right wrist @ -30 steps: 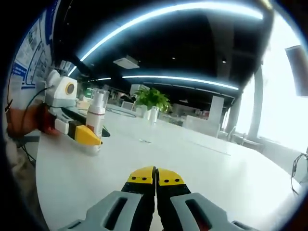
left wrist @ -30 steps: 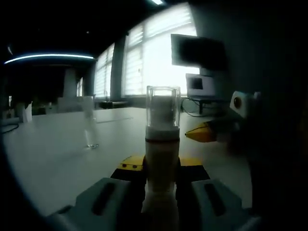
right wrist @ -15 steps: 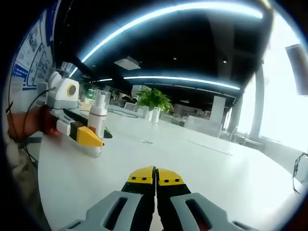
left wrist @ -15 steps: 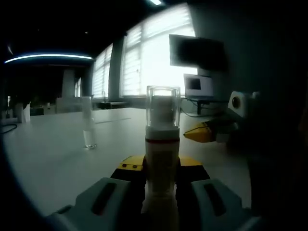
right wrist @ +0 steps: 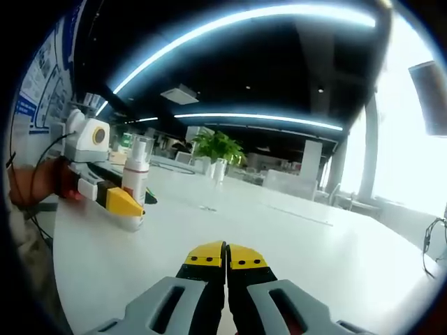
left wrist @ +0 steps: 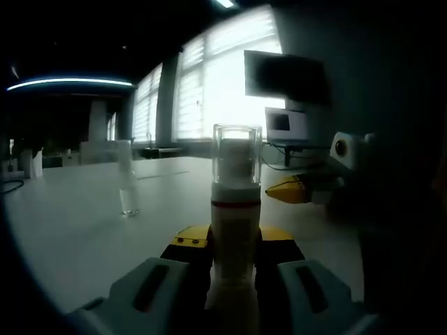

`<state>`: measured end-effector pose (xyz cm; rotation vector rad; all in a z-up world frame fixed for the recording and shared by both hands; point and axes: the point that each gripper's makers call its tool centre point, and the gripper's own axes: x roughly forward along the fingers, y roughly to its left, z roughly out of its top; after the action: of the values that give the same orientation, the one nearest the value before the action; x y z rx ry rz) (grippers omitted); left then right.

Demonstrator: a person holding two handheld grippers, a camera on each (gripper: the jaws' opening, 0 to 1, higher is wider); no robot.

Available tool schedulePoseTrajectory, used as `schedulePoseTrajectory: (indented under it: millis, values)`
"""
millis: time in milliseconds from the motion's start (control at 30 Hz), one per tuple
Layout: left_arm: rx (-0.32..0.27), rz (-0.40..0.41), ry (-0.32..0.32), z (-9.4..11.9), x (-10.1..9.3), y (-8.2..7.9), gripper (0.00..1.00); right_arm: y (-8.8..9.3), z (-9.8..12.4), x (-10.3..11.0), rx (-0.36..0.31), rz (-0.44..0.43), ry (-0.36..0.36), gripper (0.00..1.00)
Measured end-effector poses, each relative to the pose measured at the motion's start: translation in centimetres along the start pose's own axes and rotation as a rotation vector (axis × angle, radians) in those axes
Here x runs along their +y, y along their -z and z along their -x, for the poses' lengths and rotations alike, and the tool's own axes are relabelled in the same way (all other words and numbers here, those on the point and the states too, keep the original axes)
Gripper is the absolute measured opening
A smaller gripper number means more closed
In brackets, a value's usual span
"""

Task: Clamp pump bottle remove cover press pump head put on cover

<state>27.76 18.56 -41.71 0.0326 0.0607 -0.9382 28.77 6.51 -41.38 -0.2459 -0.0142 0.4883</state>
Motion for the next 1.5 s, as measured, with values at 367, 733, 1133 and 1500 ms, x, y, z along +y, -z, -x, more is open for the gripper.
schedulePoseTrajectory:
  millis: [367, 733, 1133, 1500]
  values:
    - [0.001, 0.0, -0.002, 0.0, -0.2, 0.0, 0.14, -0.8, 0.1, 0.1, -0.039, 0.003, -0.013, 0.0]
    - [0.001, 0.002, 0.001, 0.0, -0.3, 0.0, 0.14, -1.4, 0.4, -0.5, -0.072, -0.078, 0.013, 0.0]
    - [0.001, 0.002, 0.0, 0.0, -0.3, 0.0, 0.14, -0.5, 0.2, 0.0, -0.016, -0.038, 0.008, 0.0]
    - [0.001, 0.003, 0.0, 0.1, -0.4, -0.1, 0.14, -0.5, 0.3, -0.1, -0.004, -0.012, 0.019, 0.0]
